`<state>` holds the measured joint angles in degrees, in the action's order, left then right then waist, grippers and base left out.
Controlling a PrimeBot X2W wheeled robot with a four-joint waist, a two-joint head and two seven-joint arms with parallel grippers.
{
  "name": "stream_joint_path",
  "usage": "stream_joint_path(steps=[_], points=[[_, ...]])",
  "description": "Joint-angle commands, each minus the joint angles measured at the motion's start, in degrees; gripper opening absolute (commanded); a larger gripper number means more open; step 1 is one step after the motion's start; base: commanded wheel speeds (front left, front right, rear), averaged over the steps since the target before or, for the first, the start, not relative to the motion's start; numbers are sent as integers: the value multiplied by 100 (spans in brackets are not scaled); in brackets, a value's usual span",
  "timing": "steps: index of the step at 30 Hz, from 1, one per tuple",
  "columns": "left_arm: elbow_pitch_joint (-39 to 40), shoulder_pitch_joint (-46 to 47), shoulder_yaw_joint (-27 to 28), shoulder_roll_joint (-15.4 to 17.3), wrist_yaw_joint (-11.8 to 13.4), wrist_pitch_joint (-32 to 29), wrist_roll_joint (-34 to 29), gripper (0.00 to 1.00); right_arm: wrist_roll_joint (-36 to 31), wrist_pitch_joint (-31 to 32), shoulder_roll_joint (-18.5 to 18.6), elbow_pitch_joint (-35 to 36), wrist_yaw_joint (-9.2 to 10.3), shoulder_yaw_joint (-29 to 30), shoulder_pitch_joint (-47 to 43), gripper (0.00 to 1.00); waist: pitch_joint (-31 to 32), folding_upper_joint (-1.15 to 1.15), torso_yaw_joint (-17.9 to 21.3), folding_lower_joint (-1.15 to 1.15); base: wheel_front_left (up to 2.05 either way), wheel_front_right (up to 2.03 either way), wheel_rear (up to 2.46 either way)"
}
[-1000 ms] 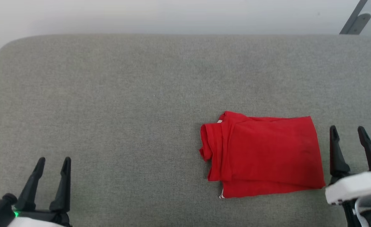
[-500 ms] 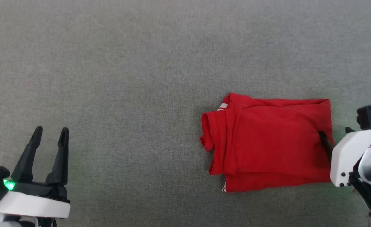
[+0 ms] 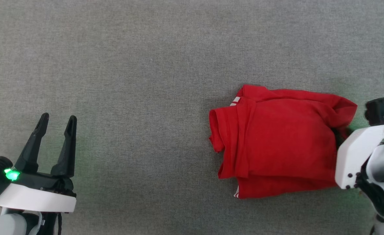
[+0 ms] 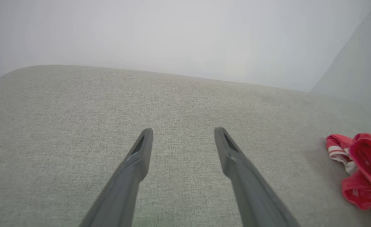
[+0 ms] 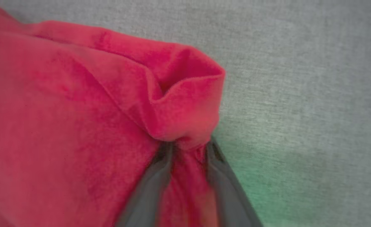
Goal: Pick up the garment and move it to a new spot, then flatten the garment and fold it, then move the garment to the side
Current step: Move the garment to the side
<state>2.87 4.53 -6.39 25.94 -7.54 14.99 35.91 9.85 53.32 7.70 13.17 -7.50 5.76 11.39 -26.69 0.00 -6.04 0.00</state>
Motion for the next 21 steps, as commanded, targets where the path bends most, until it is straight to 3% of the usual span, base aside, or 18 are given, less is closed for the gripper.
stream_joint_path(steps=[1, 9, 15, 21], points=[[28, 72, 2, 42, 14, 25, 36, 100, -53, -6, -71, -146, 4, -41, -150, 0, -27, 0, 51, 0, 0, 0, 0], [311, 158, -91, 230, 14, 25, 115, 100, -109, -576, -157, 291, 17, 434, -233, 0, -244, 0, 473, 0, 0, 0, 0], [795, 406, -264, 664, 14, 23, 21, 100, -310, -985, -75, 802, 9, 998, -295, 0, -617, 0, 961, 0, 0, 0, 0], [1170, 696, -241, 1255, 14, 18, -43, 100, -571, -1480, 90, 800, 9, 1681, 58, 0, -1017, 0, 1411, 0, 0, 0, 0]])
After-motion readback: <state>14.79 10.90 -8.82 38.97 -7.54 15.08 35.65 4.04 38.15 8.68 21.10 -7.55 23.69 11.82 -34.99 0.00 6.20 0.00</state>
